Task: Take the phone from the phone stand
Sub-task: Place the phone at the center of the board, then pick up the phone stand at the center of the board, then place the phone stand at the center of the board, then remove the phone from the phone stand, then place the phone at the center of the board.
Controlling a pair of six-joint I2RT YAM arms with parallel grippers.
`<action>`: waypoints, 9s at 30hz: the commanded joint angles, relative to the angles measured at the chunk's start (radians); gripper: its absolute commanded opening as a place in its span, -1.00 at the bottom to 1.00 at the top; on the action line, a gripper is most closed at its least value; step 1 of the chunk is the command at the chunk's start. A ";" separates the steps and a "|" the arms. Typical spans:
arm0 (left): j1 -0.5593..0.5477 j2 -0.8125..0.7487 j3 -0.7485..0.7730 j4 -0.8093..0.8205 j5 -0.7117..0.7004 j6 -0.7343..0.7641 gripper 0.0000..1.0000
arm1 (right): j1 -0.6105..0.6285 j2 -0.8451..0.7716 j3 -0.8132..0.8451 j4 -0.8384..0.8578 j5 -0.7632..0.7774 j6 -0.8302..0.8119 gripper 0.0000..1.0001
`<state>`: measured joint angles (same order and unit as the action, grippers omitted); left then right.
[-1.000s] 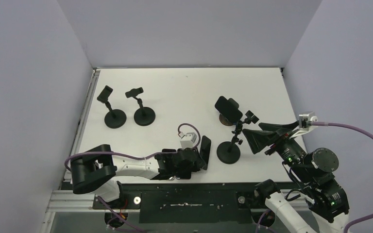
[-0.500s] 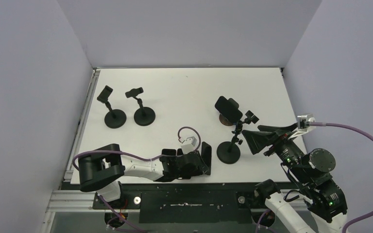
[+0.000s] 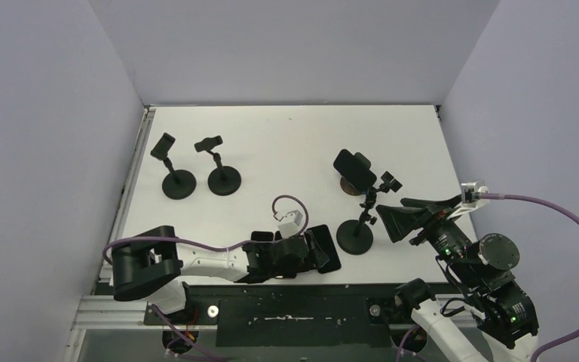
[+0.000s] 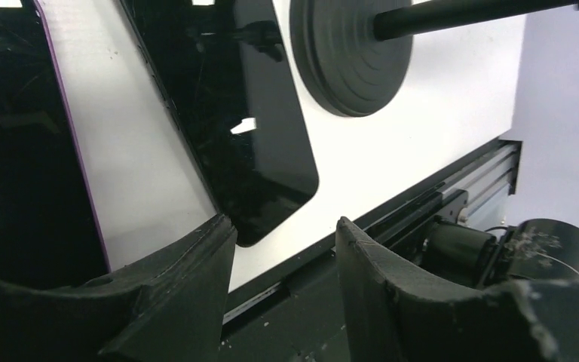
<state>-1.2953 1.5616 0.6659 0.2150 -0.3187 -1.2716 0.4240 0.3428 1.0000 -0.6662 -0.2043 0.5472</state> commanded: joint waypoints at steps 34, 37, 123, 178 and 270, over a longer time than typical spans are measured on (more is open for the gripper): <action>0.145 0.157 0.440 0.539 0.355 1.013 0.73 | -0.006 0.035 0.135 -0.027 0.011 -0.110 0.74; 0.145 0.196 0.461 0.560 0.383 1.000 0.67 | -0.005 0.040 0.143 -0.034 0.013 -0.119 0.74; 0.722 -0.492 0.012 0.490 0.133 0.957 0.95 | -0.289 0.500 -0.417 0.684 0.076 0.097 0.69; 0.688 -1.022 -0.279 0.145 0.299 1.074 0.91 | -0.421 0.821 -0.417 0.902 -0.282 -0.150 -1.00; 0.665 -1.000 -0.279 0.135 0.337 1.042 0.89 | 0.572 0.096 -0.884 0.329 0.465 0.682 -1.00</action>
<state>-0.6235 0.5686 0.3817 0.3103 0.0132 -0.2295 0.9752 0.4339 0.1043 -0.2989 0.2062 1.1389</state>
